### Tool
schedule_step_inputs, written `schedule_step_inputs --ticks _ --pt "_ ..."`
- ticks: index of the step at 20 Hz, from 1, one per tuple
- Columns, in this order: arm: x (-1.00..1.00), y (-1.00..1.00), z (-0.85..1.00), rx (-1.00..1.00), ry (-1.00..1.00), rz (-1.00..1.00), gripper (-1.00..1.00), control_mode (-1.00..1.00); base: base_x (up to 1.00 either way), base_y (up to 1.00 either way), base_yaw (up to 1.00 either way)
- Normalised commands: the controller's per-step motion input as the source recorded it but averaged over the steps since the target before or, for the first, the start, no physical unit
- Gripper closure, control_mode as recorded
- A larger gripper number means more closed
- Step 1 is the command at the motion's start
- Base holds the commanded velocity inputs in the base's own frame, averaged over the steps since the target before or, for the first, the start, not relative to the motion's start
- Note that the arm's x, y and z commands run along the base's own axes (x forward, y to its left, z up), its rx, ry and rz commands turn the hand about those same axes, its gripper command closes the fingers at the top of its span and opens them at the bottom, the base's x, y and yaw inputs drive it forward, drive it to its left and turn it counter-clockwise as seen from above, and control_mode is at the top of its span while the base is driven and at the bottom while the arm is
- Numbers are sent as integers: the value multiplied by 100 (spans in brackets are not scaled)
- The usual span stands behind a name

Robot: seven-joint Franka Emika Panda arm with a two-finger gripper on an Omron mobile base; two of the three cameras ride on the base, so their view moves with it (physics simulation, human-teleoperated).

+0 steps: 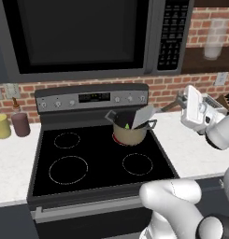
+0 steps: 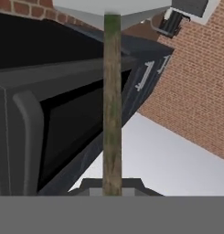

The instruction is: Put the lemon wedge and eggplant in the pot. Retrieve the spatula and lightly stir the vegetables in the pot.

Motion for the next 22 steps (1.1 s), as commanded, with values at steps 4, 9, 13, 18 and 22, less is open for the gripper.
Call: schedule_step_inputs --ticks 4,9,13,18,22 --pt "39 -6 -11 0 -9 -2 100 -100 0 0 0" --pt "55 -2 -6 0 -1 -8 100 -100 0 0 0" --pt "44 -10 -9 -1 0 -14 100 -100 0 0 0" --pt "43 -8 -28 -5 0 -17 100 -100 0 0 0" --pt "41 0 -39 -8 0 -17 100 -100 0 0 0"
